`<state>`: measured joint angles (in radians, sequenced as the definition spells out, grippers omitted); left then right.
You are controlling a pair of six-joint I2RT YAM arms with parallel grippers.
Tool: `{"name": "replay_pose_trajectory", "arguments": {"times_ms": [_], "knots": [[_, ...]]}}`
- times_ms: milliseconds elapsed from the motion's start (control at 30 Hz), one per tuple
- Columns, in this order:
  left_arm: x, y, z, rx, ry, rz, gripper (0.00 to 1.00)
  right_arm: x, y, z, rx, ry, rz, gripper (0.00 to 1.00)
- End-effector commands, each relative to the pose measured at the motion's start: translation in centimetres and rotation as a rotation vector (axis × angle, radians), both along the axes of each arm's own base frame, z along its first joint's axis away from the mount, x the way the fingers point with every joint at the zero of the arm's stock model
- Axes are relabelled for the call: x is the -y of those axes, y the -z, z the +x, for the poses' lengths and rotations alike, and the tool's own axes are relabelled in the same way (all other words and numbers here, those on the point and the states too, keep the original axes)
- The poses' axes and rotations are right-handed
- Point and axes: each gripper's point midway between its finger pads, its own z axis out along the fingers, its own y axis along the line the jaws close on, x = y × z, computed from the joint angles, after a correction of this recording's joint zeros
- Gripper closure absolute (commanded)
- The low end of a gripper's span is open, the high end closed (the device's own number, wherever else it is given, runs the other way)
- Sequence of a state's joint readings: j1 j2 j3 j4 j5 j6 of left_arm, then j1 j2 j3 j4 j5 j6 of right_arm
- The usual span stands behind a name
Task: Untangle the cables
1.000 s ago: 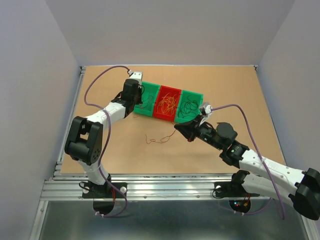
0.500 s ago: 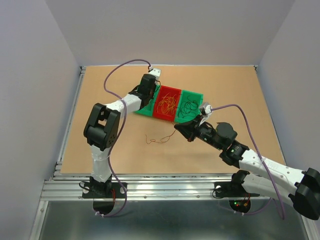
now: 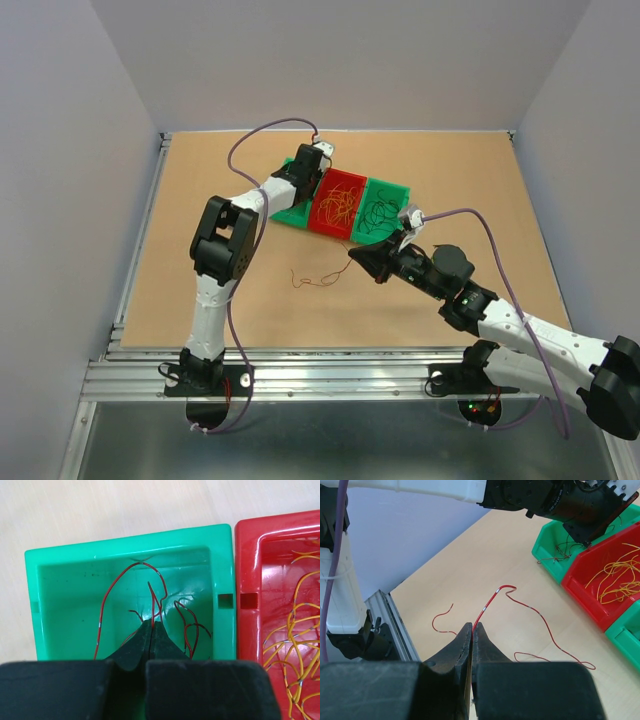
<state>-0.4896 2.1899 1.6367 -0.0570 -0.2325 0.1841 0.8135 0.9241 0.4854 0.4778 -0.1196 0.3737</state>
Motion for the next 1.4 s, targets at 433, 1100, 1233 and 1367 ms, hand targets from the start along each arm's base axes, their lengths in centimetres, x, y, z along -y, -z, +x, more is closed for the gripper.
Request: {"name": "replay_pose_trajectory", "arguments": {"times_ms": [433,1100,1233,1367], "knots": [[-1.6,-3.5,-2.5,0.05,0.068,0.04,0.68,-0.1,-4.7,-0.2,0.073,-0.003,0.084,0.99],[-1.8,-16.4,-10.5,0.443,0.332,-0.229,0.01,-0.8,-3.4,1.1,0.024,0.028,0.039,1.0],[0.6,-21.1,-16.7,0.56,0.59,-0.402,0.01,-1.2,-3.1,1.1,0.017,0.008,0.025,0.99],[2.7,-21.1,-21.4,0.538,0.836,-0.471,0.01,-1.5,-2.9,1.0,0.021,-0.005,0.014,0.99]]}}
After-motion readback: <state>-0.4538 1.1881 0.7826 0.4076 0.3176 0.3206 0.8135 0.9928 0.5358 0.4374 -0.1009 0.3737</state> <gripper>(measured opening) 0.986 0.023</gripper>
